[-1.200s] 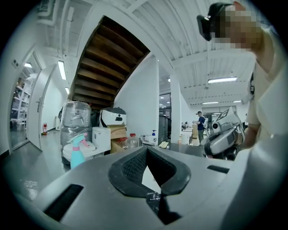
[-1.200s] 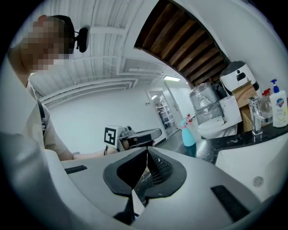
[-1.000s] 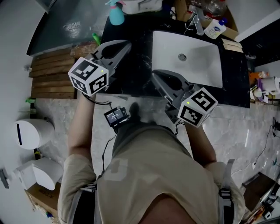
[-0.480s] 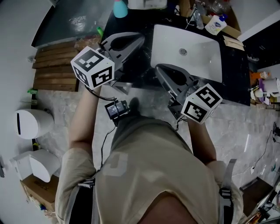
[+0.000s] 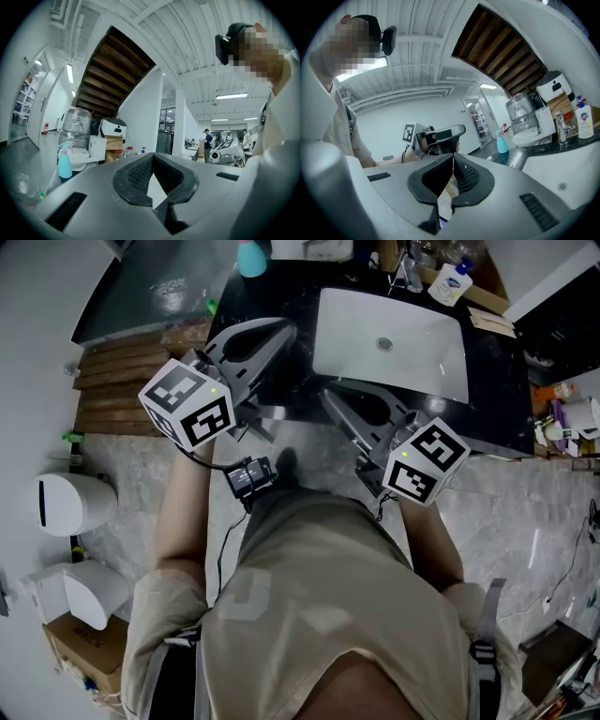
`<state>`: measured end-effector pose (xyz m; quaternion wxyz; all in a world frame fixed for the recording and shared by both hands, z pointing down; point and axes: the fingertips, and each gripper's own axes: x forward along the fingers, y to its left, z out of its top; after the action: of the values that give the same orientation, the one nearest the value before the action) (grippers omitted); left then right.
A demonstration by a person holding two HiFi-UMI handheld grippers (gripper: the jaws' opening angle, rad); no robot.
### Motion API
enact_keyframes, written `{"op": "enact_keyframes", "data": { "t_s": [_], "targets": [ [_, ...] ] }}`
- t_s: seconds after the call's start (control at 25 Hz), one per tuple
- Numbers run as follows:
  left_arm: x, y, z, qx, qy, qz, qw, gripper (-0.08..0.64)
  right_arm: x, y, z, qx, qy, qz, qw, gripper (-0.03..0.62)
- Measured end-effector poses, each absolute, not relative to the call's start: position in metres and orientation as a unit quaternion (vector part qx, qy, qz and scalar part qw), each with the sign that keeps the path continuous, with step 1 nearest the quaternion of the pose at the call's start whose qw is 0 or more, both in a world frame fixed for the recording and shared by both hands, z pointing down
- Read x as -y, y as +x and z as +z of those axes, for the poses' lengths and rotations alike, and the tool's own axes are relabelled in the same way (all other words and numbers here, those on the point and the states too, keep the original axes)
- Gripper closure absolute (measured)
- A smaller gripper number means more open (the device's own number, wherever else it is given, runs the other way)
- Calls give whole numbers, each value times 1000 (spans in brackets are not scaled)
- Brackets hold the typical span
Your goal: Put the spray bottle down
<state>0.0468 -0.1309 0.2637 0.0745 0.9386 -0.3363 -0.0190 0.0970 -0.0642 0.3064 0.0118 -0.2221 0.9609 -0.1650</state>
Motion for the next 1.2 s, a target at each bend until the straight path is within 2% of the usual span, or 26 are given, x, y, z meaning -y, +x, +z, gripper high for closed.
{"op": "enact_keyframes", "data": {
  "t_s": [0.24,0.6,1.2],
  "targets": [
    [105,42,266,367,926,-16,89,551,44,101,305,-966,-201,-164,13,571],
    [67,53,270,349,934,41,67,551,30,92,307,-971,-165,-176,14,571],
    [51,2,287,356,928,20,107,551,17,43,319,-967,-165,-192,-21,571]
  ]
}}
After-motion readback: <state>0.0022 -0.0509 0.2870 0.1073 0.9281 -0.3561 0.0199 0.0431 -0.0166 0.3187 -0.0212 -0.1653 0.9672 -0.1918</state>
